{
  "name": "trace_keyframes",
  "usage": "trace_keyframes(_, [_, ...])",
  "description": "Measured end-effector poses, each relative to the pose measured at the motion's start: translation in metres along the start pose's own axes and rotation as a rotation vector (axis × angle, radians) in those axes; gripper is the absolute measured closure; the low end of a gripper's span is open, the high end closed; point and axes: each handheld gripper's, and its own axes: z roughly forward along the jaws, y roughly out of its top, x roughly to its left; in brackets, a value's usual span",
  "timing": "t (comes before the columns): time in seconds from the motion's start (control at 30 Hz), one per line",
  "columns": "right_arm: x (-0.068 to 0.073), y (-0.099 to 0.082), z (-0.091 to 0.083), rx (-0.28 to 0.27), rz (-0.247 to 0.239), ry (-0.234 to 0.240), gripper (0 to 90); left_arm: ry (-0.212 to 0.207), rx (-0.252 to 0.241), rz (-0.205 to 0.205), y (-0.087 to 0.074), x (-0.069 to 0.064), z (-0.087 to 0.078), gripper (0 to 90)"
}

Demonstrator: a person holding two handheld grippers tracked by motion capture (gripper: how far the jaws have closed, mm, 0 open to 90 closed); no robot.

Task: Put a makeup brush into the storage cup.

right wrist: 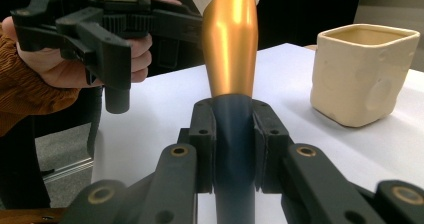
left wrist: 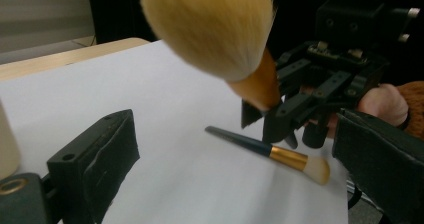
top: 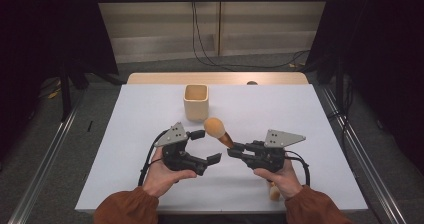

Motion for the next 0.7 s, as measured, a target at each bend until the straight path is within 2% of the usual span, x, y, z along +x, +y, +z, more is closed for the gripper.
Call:
trace_keyframes(0.13, [0.000,-0.001,0.001,0.001,0.001,0.004,74.8,-0.006,-0.005,0.003,0.002,-0.002,0.007,4.2])
trace_keyframes(0.23, [-0.001,-0.001,0.001,0.002,0.001,0.006,74.8,0.007,-0.025,0.022,0.004,-0.004,0.011,5.6])
trace_keyframes(0.5, [0.000,-0.001,0.002,0.003,0.000,0.015,74.8,0.013,-0.038,0.041,0.004,-0.002,0.018,14.3])
trace_keyframes(0.7, [0.000,-0.002,0.002,0.001,0.007,0.023,74.8,-0.002,-0.034,0.013,0.002,0.001,0.024,21.8])
